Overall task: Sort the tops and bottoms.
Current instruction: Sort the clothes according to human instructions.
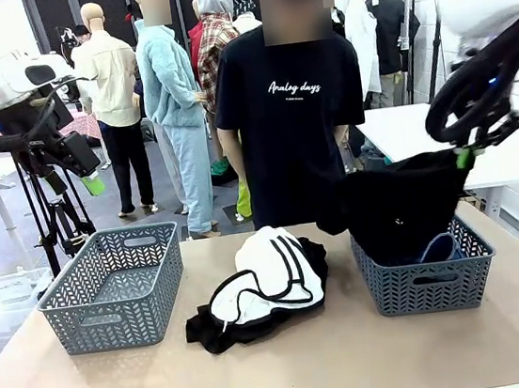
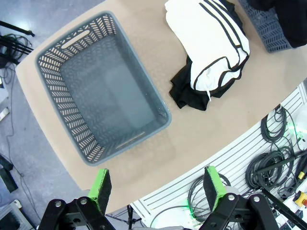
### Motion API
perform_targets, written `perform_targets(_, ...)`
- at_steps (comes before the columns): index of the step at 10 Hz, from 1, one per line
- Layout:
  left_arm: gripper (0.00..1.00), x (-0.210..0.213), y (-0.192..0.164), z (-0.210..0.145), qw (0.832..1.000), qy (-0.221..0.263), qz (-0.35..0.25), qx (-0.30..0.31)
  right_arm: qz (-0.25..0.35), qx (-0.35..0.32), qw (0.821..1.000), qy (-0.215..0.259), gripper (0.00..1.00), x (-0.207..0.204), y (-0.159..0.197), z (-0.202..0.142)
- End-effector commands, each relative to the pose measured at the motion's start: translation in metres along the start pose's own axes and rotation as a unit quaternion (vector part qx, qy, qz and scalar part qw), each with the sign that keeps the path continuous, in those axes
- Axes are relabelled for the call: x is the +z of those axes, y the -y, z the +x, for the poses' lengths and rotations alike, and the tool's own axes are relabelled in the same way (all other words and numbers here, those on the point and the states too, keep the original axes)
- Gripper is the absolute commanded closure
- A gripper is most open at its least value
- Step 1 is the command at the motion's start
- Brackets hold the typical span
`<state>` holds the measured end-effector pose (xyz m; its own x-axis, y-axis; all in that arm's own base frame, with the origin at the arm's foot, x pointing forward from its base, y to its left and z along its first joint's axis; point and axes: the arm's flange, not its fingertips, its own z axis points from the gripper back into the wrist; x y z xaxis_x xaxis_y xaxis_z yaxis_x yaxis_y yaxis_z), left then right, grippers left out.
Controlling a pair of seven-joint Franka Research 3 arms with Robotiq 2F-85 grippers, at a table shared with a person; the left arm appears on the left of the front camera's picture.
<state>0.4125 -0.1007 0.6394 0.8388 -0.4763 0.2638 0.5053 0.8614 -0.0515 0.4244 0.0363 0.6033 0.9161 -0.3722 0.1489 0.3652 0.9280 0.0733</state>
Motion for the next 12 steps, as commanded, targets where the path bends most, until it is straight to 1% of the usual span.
perform_targets(1,0.00,0.000,-0.001,-0.002,1.000,0.007,-0.003,0.002,-0.015,-0.056,0.998,0.030,1.00,0.015,0.022,-0.001)
perform_targets(2,0.00,0.000,-0.001,-0.002,1.000,0.007,-0.003,0.002,-0.011,-0.075,0.996,0.054,1.00,0.027,0.029,0.006)
perform_targets(3,0.00,0.000,-0.001,-0.002,1.000,0.007,-0.003,0.002,-0.006,-0.072,0.995,0.068,1.00,0.038,0.027,0.009)
perform_targets(4,0.00,0.000,-0.001,-0.002,1.000,0.007,-0.003,0.002,0.000,-0.040,0.997,0.062,1.00,0.038,0.011,0.010)
perform_targets(5,0.00,0.000,-0.001,-0.002,1.000,0.007,-0.003,0.002,0.019,0.005,0.999,0.033,1.00,0.024,-0.012,0.006)
perform_targets(6,0.00,0.000,-0.001,-0.002,1.000,0.007,-0.003,0.002,0.032,0.040,0.999,-0.004,1.00,0.001,-0.035,-0.002)
perform_targets(8,0.00,0.000,-0.001,-0.002,1.000,0.007,-0.003,0.002,0.028,0.067,0.995,-0.065,1.00,-0.038,-0.066,-0.019)
perform_targets(9,0.00,0.000,-0.001,-0.002,1.000,0.007,-0.003,0.002,0.023,0.028,0.999,-0.003,1.00,0.000,-0.043,-0.012)
perform_targets(12,0.00,0.000,-0.001,-0.002,1.000,0.007,-0.003,0.002,0.023,0.028,0.999,-0.003,1.00,0.000,-0.043,-0.012)
